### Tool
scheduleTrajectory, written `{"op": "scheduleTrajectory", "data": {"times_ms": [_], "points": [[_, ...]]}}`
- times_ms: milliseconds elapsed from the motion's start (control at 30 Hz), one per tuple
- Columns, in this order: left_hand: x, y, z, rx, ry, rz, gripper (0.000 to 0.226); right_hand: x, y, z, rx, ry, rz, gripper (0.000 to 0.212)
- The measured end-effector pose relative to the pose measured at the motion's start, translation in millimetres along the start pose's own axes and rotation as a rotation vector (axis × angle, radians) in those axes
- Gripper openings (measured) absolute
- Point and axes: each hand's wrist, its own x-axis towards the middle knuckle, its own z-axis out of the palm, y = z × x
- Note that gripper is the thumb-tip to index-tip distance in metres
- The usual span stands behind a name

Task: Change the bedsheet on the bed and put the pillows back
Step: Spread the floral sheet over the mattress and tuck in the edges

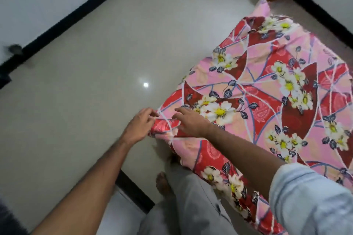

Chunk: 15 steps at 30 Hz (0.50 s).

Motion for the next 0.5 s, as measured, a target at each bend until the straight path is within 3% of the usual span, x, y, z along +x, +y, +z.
{"op": "scheduleTrajectory", "data": {"times_ms": [367,500], "points": [[140,116,-52,0.181,-0.368,0.249,0.025,3,52,-65,0.401,0.007,0.544,0.037],[189,184,-78,0.293,-0.482,0.391,0.035,9,77,-124,0.490,0.175,0.701,0.043]]}}
